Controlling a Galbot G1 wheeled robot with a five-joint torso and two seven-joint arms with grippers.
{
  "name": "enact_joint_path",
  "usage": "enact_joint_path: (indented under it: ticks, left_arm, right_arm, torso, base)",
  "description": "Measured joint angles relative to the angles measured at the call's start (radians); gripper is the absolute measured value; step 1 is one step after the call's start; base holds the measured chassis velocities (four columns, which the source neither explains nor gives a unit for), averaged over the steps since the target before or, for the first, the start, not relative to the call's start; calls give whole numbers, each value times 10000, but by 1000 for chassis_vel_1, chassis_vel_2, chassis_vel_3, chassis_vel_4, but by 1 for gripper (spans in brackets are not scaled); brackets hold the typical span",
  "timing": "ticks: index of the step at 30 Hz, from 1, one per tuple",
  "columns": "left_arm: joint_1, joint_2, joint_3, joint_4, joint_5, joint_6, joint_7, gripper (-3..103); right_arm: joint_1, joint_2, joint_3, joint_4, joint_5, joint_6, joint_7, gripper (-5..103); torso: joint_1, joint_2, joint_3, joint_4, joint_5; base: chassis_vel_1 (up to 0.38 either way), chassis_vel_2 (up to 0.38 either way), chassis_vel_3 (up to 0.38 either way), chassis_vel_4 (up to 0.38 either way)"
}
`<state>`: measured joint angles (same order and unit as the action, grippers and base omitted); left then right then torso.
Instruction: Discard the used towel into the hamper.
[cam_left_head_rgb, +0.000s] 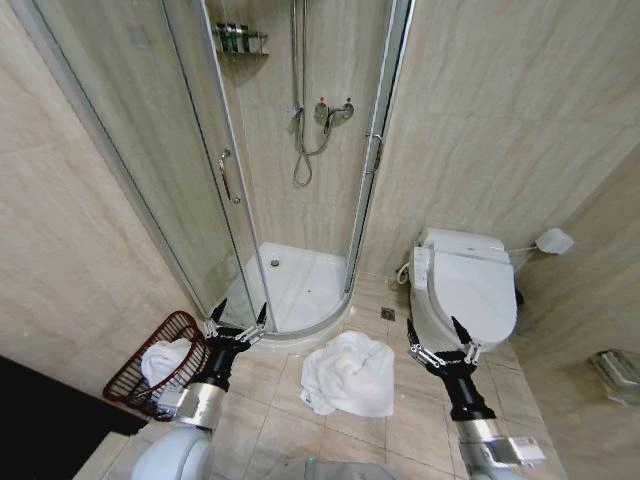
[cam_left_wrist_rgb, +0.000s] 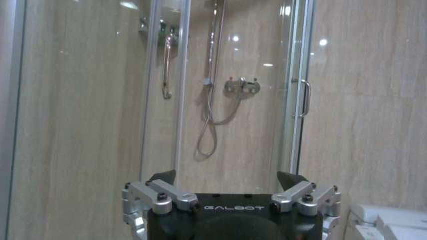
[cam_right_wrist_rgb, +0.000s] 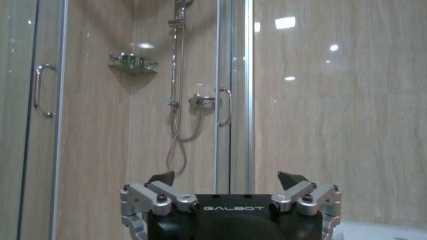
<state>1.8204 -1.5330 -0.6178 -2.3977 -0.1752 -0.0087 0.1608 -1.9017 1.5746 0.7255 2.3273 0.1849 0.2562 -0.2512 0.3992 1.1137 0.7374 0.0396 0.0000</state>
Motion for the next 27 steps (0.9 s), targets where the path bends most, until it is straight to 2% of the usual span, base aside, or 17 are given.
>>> enact_joint_path:
  ticks: [27]
  left_arm:
    - [0,0,0,0,0,0,0,99]
  right_arm:
    - [0,0,0,0,0,0,0,100]
  torso:
    - [-599,-1345,-746,0,0]
  base:
    - [0,0,0,0]
